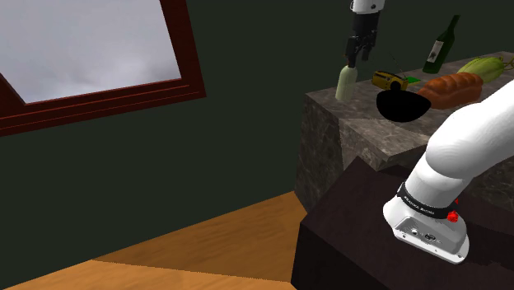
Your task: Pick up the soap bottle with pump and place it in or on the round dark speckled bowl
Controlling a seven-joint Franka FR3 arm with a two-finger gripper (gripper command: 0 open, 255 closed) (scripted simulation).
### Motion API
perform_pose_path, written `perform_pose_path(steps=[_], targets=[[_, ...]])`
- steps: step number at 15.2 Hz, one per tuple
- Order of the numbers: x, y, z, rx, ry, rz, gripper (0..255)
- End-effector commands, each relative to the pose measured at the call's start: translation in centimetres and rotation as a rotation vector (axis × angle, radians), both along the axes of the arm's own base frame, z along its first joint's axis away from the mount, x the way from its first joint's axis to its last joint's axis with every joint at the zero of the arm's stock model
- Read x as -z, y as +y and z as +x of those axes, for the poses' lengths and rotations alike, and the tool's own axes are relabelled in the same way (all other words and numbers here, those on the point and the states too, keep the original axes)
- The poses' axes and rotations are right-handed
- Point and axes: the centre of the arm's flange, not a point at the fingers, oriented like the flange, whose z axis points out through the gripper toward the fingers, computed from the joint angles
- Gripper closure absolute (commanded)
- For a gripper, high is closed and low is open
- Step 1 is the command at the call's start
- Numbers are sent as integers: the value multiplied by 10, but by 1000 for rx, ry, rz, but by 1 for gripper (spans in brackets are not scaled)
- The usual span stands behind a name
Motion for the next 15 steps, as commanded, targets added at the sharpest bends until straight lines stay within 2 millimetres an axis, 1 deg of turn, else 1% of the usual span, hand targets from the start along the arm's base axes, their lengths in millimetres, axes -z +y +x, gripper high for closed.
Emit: perform_pose_path(steps=[1, 15], targets=[[3, -26, 8, 4, -13, 1, 0], [24, -198, 66, 35, -101, 22, 0]])
